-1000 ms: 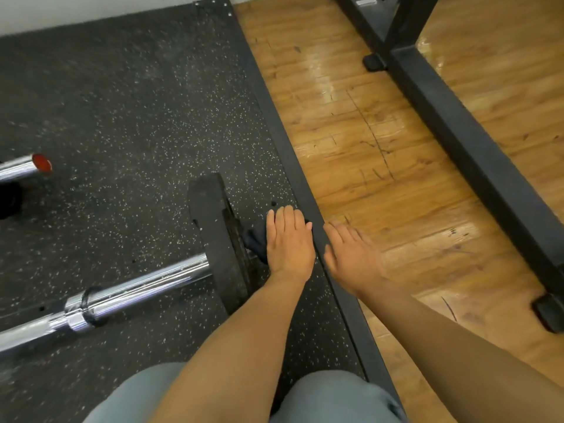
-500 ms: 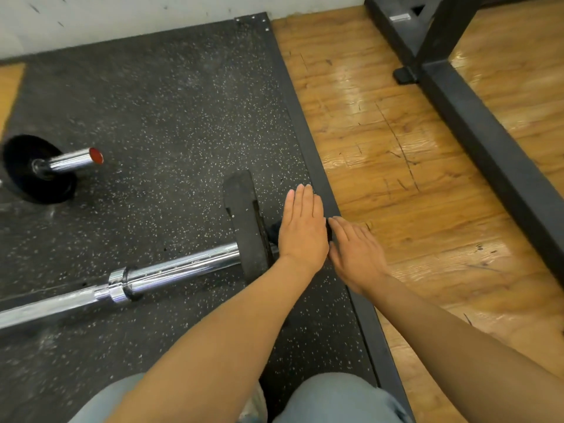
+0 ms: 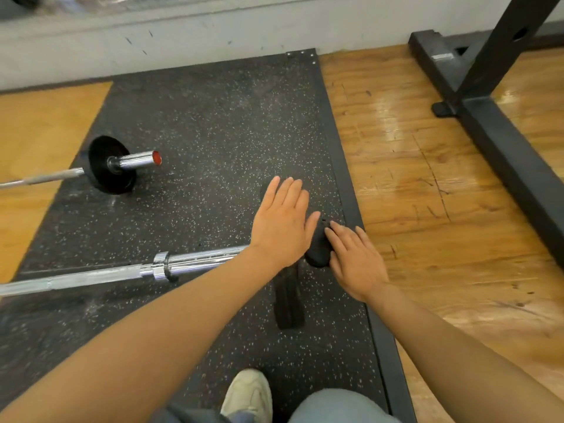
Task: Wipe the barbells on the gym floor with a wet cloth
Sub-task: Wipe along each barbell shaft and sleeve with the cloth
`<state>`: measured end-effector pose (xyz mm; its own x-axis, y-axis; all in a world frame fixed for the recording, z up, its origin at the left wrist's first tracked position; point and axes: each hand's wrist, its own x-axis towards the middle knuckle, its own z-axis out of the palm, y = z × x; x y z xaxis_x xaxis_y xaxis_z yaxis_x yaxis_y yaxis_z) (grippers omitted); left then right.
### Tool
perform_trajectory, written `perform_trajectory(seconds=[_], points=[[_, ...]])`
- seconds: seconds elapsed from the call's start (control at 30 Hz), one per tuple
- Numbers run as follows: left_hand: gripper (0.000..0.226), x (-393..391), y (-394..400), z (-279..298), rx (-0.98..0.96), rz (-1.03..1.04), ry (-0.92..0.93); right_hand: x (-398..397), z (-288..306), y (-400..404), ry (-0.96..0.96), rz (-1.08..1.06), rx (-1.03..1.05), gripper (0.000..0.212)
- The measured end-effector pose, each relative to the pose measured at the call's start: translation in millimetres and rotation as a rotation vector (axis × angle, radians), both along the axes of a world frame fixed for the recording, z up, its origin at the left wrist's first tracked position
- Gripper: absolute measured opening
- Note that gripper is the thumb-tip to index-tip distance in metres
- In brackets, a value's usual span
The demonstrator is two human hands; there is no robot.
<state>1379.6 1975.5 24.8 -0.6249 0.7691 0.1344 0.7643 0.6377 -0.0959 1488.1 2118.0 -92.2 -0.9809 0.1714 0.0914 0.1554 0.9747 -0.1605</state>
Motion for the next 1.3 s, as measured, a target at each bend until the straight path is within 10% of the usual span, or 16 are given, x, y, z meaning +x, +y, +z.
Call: perform_trajectory(seconds=[0.7, 0.87, 1.1, 1.3], points=[[0.061, -0.4, -35.5, -26.5, 0.341, 0.047, -0.262, -15.3, -46.0, -0.7, 0.172, 0.291, 0.126, 0.056], [0.06, 3.3, -33.0, -28.9, 0.383, 0.057, -0.275, -34.9, -29.4, -15.6, 0.197, -0.09, -0.045, 0.051], [0.06, 2.1, -34.2, -28.7, 0.437, 0.054, -0.301, -34.6, -46.1, -8.5, 0.207, 0.174, 0.17, 0.05], [0.06, 2.2, -31.1, -32.4, 0.477, 0.066, -0.321, -41.0, -49.7, -30.6, 0.329, -0.13, 0.125, 0.041]])
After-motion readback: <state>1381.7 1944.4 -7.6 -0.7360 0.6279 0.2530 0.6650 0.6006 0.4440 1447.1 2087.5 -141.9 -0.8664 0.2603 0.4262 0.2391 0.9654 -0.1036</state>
